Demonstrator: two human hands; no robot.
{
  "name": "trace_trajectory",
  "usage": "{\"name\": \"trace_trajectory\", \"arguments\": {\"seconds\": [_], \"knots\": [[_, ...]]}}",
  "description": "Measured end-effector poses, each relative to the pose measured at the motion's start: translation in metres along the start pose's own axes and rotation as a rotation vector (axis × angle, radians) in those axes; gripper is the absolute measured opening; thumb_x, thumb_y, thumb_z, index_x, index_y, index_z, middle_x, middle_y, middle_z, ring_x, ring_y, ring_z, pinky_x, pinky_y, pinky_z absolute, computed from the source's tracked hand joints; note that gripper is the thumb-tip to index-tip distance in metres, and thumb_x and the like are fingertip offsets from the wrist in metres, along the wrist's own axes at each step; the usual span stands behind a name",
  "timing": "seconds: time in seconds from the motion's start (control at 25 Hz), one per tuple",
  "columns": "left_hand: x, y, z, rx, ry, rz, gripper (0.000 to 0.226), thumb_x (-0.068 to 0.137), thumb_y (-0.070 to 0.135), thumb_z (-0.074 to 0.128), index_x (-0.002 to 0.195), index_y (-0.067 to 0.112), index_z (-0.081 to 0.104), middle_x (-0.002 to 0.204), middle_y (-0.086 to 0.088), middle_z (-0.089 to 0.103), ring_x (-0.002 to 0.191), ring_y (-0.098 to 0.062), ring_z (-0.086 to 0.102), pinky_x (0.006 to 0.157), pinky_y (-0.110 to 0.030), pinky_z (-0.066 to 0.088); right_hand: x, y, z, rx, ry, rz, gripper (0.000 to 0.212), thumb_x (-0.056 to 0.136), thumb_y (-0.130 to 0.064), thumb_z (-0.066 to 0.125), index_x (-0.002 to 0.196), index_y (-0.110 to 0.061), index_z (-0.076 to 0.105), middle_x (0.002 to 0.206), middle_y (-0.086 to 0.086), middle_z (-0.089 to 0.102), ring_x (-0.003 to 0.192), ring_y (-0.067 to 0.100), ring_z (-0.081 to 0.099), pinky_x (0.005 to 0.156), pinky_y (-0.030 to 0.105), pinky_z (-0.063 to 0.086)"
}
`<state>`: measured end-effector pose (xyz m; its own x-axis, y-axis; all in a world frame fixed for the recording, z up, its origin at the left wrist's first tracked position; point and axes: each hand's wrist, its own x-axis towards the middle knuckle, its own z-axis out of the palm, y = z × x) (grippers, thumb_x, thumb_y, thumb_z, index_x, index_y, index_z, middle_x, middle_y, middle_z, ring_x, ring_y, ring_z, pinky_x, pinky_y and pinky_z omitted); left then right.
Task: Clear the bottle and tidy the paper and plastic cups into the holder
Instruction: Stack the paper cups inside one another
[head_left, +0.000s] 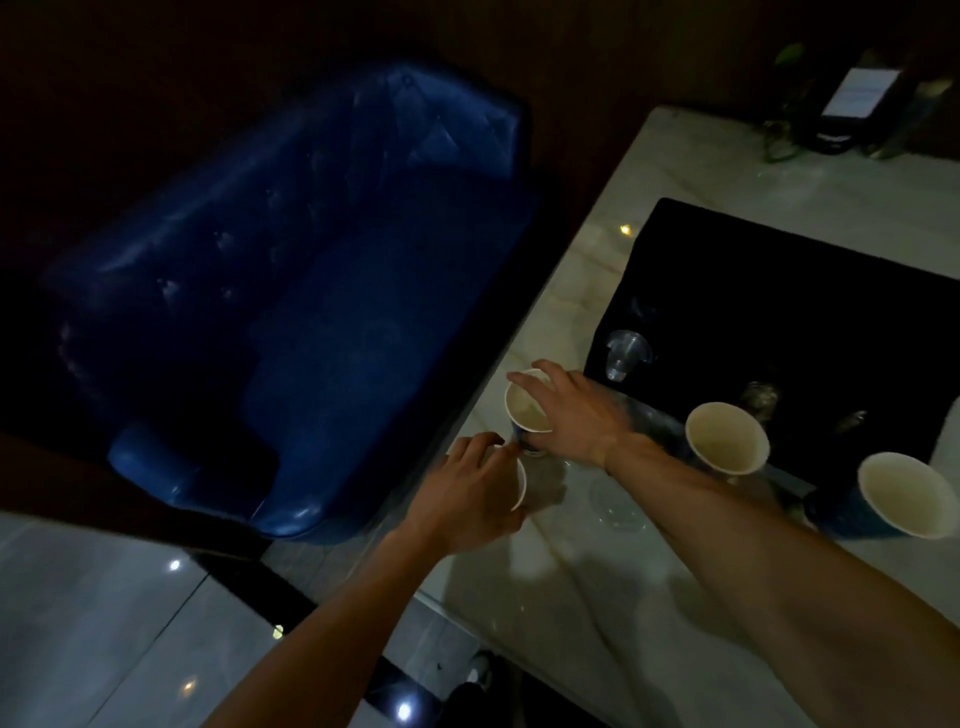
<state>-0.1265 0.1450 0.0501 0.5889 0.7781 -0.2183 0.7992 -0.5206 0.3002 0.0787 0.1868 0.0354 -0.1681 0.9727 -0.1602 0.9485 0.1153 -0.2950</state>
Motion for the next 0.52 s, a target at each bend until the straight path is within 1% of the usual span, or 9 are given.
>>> {"name": "trace_trajectory", "arguments": {"seconds": [0.08, 0.2, 0.28, 0.36, 0.4, 0.44, 0.52], "knots": [[-0.001, -0.004, 0.001, -0.009, 0.007, 0.008, 0.083, 0.079, 0.060, 0.062, 0.148, 0.036, 0.022, 0.153, 0.001, 0.028, 0.137, -0.021, 0.029, 0.108, -0.044, 0.040, -0.008, -0.002, 0.001, 0.049, 0.036, 0.030, 0.080, 0.079, -0.055, 0.065, 0.145, -0.044, 0.022, 0.155, 0.000, 0.020, 0.130, 0.032, 0.037, 0.099, 0.047, 0.043], [-0.003, -0.009, 0.004, -0.029, 0.024, 0.012, 0.086, 0.077, 0.062, 0.064, 0.147, 0.039, 0.020, 0.152, 0.003, 0.026, 0.136, -0.021, 0.029, 0.105, -0.045, 0.042, -0.028, -0.007, -0.006, 0.144, 0.148, 0.072, 0.079, 0.076, -0.054, 0.067, 0.142, -0.045, 0.025, 0.151, -0.004, 0.023, 0.127, 0.031, 0.039, 0.098, 0.043, 0.041], [-0.007, -0.011, 0.006, -0.060, 0.055, 0.015, 0.085, 0.076, 0.066, 0.062, 0.146, 0.040, 0.021, 0.152, 0.005, 0.027, 0.136, -0.020, 0.029, 0.103, -0.043, 0.044, -0.052, -0.011, -0.010, 0.199, 0.219, 0.094, 0.078, 0.072, -0.058, 0.063, 0.140, -0.046, 0.026, 0.148, -0.007, 0.024, 0.129, 0.029, 0.039, 0.099, 0.045, 0.044], [-0.012, -0.009, 0.008, -0.089, 0.080, 0.054, 0.085, 0.073, 0.071, 0.059, 0.145, 0.041, 0.024, 0.149, 0.008, 0.030, 0.134, -0.018, 0.030, 0.102, -0.039, 0.044, -0.086, -0.012, -0.009, 0.231, 0.302, 0.149, 0.078, 0.069, -0.065, 0.056, 0.139, -0.045, 0.028, 0.148, -0.008, 0.027, 0.131, 0.027, 0.039, 0.101, 0.047, 0.045], [-0.013, -0.007, 0.010, -0.119, 0.093, 0.073, 0.084, 0.072, 0.071, 0.058, 0.144, 0.041, 0.027, 0.148, 0.009, 0.031, 0.133, -0.016, 0.031, 0.101, -0.037, 0.043, -0.105, -0.011, -0.007, 0.240, 0.339, 0.182, 0.078, 0.069, -0.068, 0.054, 0.139, -0.045, 0.029, 0.148, -0.009, 0.027, 0.133, 0.024, 0.038, 0.101, 0.045, 0.045], [-0.014, -0.004, 0.010, -0.164, 0.102, 0.088, 0.083, 0.070, 0.071, 0.058, 0.142, 0.041, 0.029, 0.146, 0.011, 0.032, 0.132, -0.015, 0.031, 0.100, -0.035, 0.043, -0.124, -0.010, -0.005, 0.244, 0.374, 0.220, 0.077, 0.069, -0.070, 0.052, 0.138, -0.046, 0.029, 0.148, -0.010, 0.027, 0.133, 0.020, 0.036, 0.099, 0.041, 0.045], [-0.016, 0.004, 0.012, -0.262, 0.107, 0.139, 0.079, 0.070, 0.071, 0.056, 0.140, 0.043, 0.032, 0.144, 0.015, 0.033, 0.130, -0.012, 0.033, 0.098, -0.034, 0.044, -0.164, -0.010, 0.001, 0.259, 0.425, 0.313, 0.077, 0.069, -0.073, 0.052, 0.137, -0.050, 0.027, 0.147, -0.015, 0.024, 0.131, 0.012, 0.032, 0.089, 0.034, 0.046]]}}
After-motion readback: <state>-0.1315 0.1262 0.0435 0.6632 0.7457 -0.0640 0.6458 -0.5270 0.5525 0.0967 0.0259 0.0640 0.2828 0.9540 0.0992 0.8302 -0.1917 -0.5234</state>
